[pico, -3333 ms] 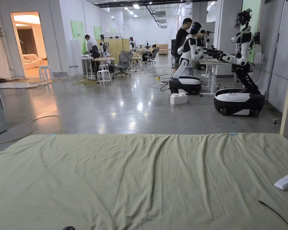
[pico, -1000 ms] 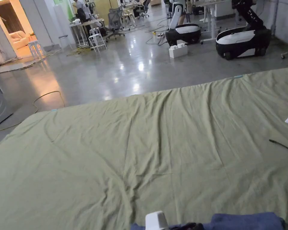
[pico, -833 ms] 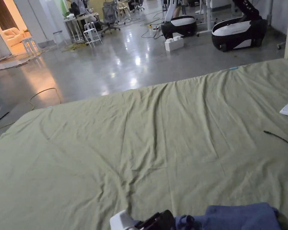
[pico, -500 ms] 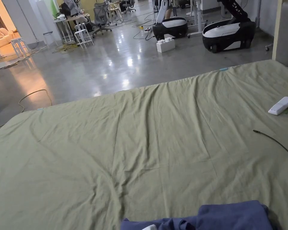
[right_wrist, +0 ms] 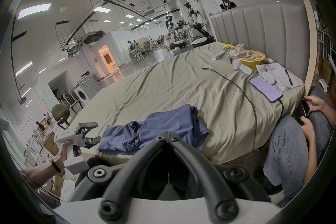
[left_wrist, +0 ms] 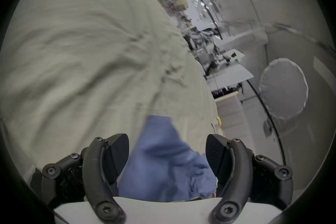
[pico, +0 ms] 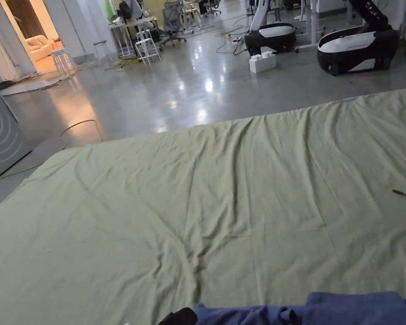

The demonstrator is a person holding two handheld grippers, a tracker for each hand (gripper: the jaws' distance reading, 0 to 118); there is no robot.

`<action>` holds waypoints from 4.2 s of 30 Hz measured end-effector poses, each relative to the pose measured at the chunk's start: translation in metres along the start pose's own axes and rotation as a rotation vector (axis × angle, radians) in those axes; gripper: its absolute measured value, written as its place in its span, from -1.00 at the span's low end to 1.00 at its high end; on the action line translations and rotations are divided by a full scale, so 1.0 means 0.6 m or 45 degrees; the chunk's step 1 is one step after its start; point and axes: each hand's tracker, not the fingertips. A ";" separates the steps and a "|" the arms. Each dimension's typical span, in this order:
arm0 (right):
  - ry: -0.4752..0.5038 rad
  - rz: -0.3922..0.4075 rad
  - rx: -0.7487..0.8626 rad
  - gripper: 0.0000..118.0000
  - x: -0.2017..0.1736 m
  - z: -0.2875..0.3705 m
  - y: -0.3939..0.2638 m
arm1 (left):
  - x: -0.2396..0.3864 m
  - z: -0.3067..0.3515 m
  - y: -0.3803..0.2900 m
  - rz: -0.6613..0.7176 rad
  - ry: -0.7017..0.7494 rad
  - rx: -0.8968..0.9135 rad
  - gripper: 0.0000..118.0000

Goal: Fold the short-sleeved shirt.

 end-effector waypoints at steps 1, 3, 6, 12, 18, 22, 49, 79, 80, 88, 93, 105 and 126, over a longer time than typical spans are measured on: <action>0.008 0.004 -0.003 -1.00 -0.003 0.000 0.000 | -0.014 -0.012 -0.007 0.031 0.009 -0.036 0.38; 0.018 0.014 -0.010 -1.00 -0.008 -0.001 0.000 | -0.026 -0.030 -0.020 0.044 -0.081 -0.088 0.34; 0.021 0.040 -0.014 -1.00 -0.016 0.001 0.004 | -0.005 -0.055 -0.047 0.048 -0.058 -0.126 -0.33; 0.023 0.051 0.003 -1.00 -0.017 0.009 0.013 | 0.002 -0.040 -0.043 0.095 -0.121 -0.065 -0.81; 0.041 0.044 0.006 -1.00 -0.012 -0.004 0.023 | 0.036 0.088 0.059 0.013 -0.200 0.174 -0.82; 0.084 0.034 0.001 -1.00 -0.003 -0.019 0.017 | 0.098 0.176 0.118 -0.380 0.012 0.232 -0.82; -0.010 0.013 -0.039 -1.00 0.006 0.015 -0.007 | 0.234 -0.076 -0.151 -0.538 -0.099 -0.131 -0.81; 0.150 0.339 -0.781 -1.00 -0.161 -0.510 -0.041 | 0.088 0.039 0.006 -0.453 -0.037 -0.140 0.49; 0.155 0.289 -0.745 -1.00 -0.157 -0.502 -0.034 | 0.077 0.029 0.010 -0.431 -0.031 -0.187 0.75; 0.156 0.239 -0.812 -0.99 -0.150 -0.502 -0.022 | 0.023 -0.119 0.026 -0.250 -0.275 -0.619 0.74; 0.157 0.235 -0.808 -0.99 -0.149 -0.498 -0.025 | 0.046 -0.162 0.018 -0.319 -0.239 -0.644 0.48; 0.433 -0.278 -0.593 -1.00 -0.155 -0.409 0.031 | 0.071 -0.045 0.122 -0.298 -0.295 -0.454 -0.29; 0.333 -0.123 -0.529 -1.00 -0.111 -0.337 0.034 | 0.021 0.184 0.444 -0.783 1.050 0.119 0.46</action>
